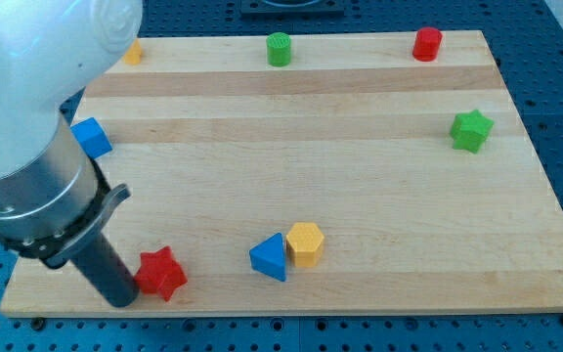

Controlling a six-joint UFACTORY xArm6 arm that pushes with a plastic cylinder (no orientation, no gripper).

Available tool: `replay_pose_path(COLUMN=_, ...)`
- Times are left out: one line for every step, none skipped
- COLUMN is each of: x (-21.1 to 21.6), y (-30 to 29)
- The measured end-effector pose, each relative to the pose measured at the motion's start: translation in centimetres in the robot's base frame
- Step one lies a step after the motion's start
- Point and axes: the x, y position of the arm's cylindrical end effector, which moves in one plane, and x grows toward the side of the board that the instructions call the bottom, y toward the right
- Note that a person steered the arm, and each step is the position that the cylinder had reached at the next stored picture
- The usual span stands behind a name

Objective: Push the red star into the blue triangle

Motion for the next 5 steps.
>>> replay_pose_path(x=-2.8, y=1.0)
replay_pose_path(x=-3.8, y=3.0)
replay_pose_path(x=-4.6, y=5.4)
replay_pose_path(x=-5.3, y=4.2)
replay_pose_path(x=-2.8, y=0.7)
